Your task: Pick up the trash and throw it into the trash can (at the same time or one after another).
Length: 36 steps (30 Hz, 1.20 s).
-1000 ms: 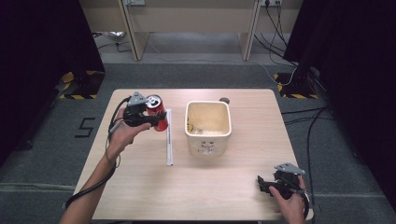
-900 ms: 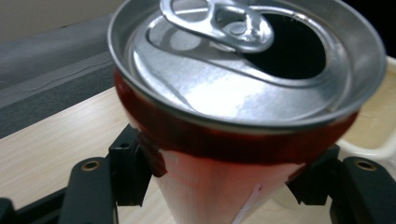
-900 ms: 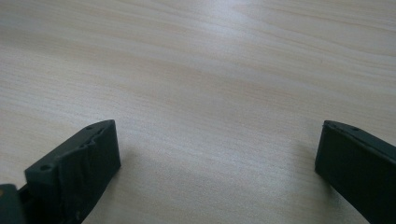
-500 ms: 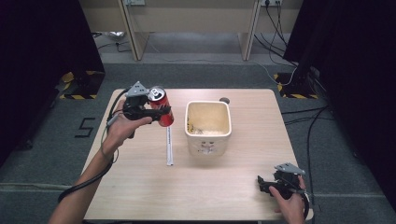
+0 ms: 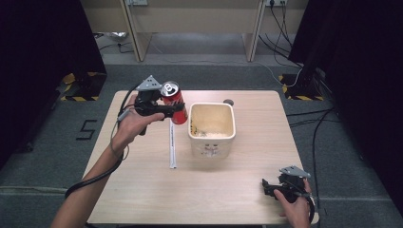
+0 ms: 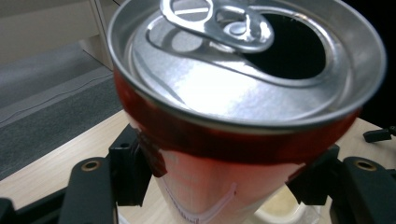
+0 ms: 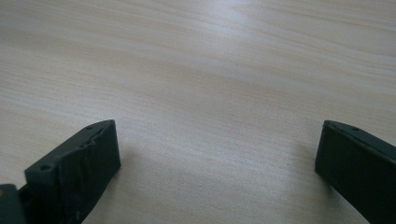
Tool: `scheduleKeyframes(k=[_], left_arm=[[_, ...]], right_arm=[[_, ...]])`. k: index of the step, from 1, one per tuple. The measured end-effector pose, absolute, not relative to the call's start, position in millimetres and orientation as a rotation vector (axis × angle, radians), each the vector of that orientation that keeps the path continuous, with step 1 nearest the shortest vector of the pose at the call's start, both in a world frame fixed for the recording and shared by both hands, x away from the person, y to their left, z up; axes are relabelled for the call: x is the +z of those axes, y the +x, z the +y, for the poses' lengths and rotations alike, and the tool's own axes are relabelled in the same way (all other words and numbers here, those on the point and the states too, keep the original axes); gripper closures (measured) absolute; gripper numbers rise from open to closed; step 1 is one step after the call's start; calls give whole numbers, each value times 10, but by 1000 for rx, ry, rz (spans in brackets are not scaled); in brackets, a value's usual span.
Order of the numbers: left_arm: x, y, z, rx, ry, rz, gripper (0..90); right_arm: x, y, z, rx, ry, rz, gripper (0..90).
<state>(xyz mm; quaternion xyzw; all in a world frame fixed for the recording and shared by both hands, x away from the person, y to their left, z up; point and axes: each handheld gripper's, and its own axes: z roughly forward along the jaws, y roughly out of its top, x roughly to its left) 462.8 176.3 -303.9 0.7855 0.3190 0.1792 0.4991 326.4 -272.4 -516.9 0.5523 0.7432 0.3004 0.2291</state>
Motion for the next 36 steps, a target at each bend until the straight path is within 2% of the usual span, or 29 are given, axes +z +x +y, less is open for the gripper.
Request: scheduleKeyframes(k=[23,36], left_arm=[[-3134,4780,1220,372,1895,725,342],[-3418,4890,987,340,1928,740,342]], right_arm=[[-5168,3264,-2723,829,1522,2046,2],[-5166,3263,-2723,827,1523,2046,2]])
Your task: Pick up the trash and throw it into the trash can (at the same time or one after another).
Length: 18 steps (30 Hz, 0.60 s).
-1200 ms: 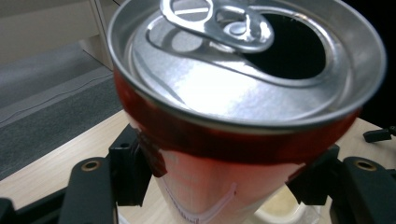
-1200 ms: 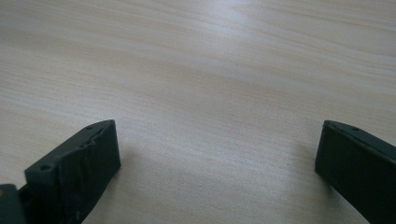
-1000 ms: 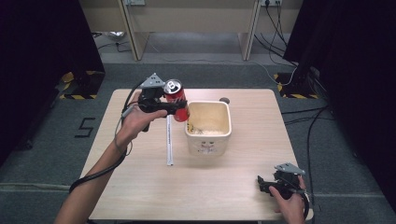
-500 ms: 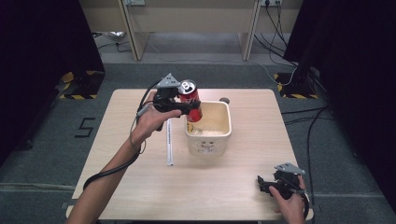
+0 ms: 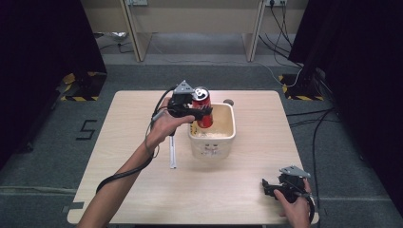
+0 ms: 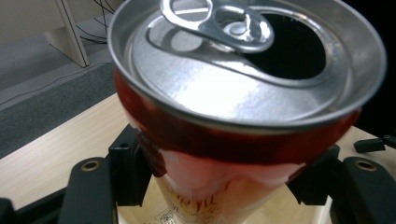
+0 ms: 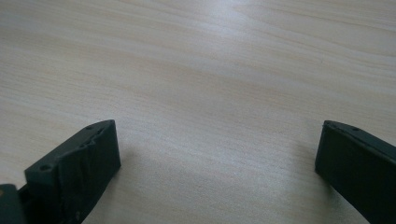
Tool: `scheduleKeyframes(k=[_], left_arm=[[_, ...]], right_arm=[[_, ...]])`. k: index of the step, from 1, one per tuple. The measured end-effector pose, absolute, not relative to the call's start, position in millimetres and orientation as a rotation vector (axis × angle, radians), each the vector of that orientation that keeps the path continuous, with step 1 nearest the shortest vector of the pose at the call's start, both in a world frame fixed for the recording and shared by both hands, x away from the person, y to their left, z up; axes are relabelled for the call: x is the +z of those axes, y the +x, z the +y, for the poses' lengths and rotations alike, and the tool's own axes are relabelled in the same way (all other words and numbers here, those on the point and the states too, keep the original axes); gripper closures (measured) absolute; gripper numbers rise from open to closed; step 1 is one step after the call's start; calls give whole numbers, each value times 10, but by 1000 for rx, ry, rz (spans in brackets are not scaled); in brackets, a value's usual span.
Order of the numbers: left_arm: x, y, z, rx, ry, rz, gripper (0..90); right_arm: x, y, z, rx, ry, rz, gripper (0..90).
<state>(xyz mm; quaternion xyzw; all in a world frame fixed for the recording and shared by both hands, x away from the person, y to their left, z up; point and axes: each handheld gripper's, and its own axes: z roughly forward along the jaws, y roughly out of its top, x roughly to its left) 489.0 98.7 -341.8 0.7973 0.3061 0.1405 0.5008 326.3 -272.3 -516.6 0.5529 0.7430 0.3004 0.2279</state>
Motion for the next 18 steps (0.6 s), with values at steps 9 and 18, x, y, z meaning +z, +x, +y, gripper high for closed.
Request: scheduleKeyframes(k=[9,18], left_arm=[[-3648,4940,881,313,1980,756,341],[-3817,4949,843,302,2023,764,339]], right_arm=[[-5168,3264,-2724,829,1520,2047,2],[-5168,3264,-2723,830,1520,2047,2]])
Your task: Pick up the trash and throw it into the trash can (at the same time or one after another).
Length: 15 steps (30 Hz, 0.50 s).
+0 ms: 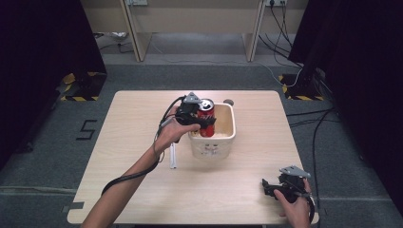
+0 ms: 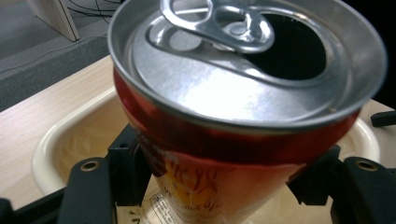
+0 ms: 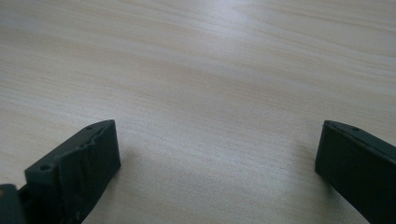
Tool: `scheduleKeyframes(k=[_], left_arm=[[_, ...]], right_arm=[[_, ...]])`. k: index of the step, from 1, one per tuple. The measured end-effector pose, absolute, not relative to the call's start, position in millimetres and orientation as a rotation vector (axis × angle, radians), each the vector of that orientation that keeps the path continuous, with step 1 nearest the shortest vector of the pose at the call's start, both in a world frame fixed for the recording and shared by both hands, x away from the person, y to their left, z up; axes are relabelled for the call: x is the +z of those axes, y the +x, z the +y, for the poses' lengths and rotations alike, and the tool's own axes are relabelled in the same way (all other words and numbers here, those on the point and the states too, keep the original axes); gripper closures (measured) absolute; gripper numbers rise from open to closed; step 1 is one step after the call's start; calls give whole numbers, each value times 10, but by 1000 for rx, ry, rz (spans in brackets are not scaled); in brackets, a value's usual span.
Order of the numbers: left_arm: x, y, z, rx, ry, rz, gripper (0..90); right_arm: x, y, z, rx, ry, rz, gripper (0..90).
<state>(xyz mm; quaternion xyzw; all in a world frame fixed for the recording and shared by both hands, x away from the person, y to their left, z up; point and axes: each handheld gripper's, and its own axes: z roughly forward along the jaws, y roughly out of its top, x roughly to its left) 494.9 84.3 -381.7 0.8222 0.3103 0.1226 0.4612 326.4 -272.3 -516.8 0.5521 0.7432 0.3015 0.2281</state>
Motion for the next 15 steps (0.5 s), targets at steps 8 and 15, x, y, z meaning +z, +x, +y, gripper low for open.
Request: scheduleKeyframes(k=[8,15], left_arm=[[-3909,4920,846,278,2048,750,304],[-3777,4864,951,268,1996,753,153]], right_arm=[[-5169,3265,-2725,830,1518,2047,2],[-5169,3265,-2725,830,1516,2049,2]])
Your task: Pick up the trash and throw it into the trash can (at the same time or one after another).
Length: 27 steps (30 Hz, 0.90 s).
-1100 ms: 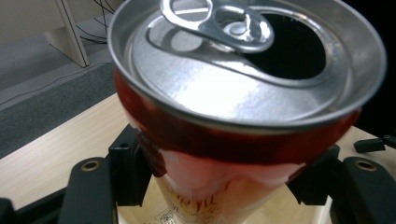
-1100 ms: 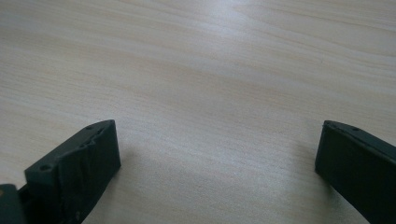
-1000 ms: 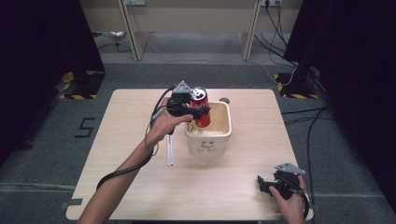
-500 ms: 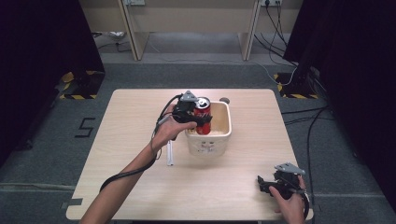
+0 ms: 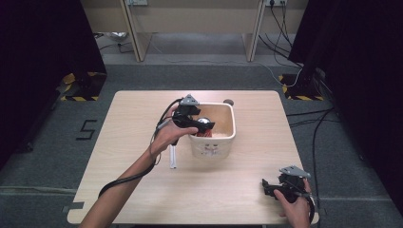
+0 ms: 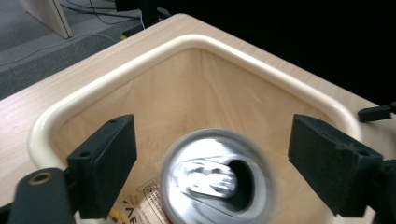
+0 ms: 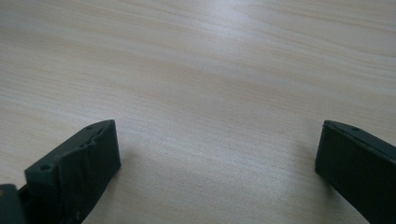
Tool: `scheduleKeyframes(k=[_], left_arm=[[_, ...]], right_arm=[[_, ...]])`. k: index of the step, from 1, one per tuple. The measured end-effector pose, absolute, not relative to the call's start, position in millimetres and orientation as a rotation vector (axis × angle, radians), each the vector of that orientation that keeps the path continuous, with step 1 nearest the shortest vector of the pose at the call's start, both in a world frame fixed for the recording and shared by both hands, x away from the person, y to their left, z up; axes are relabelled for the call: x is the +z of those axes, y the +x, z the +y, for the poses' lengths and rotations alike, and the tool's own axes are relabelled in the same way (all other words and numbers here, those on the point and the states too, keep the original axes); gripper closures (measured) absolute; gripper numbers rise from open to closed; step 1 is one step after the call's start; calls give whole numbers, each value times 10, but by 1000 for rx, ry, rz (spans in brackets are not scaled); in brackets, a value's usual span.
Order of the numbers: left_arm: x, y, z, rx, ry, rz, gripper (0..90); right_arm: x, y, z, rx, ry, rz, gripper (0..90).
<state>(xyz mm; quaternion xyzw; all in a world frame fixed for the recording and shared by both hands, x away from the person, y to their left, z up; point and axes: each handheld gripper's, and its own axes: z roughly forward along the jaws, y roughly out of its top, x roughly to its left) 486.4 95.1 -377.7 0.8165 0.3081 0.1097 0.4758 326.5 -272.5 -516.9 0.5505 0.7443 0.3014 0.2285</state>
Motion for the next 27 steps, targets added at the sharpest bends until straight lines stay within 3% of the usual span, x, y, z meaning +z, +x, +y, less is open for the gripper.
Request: scheduleKeyframes(k=[11,27], left_arm=[[-3492,4644,1198,299,1973,719,152],[-3585,4648,1545,327,1940,803,154]], right_arm=[[-5169,3266,-2725,829,1515,2050,2],[-5169,3266,-2725,829,1515,2051,2]])
